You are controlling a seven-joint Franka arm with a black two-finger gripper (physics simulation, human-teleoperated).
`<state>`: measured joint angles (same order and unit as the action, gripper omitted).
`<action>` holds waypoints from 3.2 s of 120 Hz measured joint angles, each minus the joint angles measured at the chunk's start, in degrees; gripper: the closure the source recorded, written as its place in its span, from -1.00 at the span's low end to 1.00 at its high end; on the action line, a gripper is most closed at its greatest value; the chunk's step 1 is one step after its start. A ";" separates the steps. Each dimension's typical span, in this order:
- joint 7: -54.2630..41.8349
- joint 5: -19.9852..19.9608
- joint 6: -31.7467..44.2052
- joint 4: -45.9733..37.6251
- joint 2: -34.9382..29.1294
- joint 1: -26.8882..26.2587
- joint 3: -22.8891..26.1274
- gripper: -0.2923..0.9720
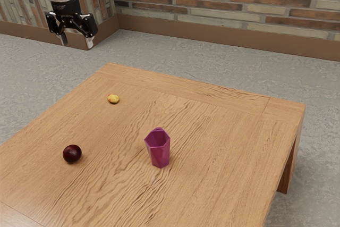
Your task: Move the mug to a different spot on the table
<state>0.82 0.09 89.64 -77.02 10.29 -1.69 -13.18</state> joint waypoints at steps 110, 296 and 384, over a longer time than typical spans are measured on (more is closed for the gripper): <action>36.43 -5.85 10.46 -6.48 11.66 -4.97 7.44 -0.50; 38.85 -1.57 39.35 -24.09 18.83 -12.37 7.48 -0.30; 38.29 -1.84 37.15 -23.84 17.73 -11.78 6.34 0.40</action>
<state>39.11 -1.76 126.79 -100.86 28.01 -13.47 -6.85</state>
